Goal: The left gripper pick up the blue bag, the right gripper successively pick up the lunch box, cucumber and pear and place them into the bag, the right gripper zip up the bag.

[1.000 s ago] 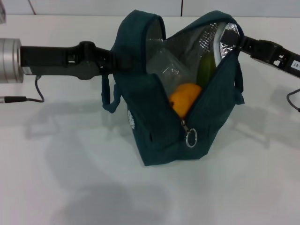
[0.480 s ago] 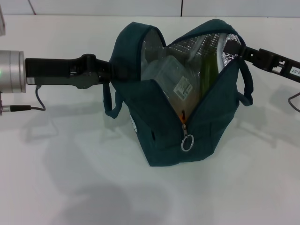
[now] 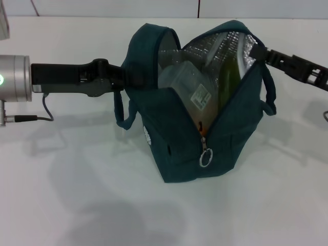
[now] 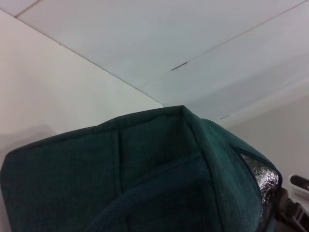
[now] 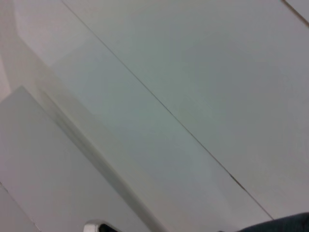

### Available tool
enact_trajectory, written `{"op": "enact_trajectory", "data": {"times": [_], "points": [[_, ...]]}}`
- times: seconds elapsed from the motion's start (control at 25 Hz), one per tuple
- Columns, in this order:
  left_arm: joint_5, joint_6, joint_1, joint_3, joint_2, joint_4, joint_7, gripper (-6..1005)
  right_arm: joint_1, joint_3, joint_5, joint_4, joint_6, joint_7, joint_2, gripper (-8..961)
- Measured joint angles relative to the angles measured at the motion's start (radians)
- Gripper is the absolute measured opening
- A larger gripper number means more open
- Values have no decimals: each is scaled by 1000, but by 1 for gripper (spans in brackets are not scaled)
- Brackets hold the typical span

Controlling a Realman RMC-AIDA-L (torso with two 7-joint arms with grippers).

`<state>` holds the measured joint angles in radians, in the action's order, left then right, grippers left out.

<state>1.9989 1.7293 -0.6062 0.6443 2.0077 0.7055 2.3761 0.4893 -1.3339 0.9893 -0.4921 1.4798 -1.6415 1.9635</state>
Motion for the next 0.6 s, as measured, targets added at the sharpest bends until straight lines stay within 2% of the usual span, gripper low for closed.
{"op": "enact_trajectory", "data": {"times": [0.28, 0.48, 0.6], "points": [[-2, 0, 2, 0, 2, 0, 0, 159, -44, 9, -2, -4, 55, 37, -7, 328], [-2, -3, 4, -4, 5, 0, 0, 160, -109, 32, 6, -2, 177, 175, -10, 493], [-3, -5, 2, -2, 11, 0, 0, 161, -152, 34, 50, -1, 239, 295, -4, 612]]}}
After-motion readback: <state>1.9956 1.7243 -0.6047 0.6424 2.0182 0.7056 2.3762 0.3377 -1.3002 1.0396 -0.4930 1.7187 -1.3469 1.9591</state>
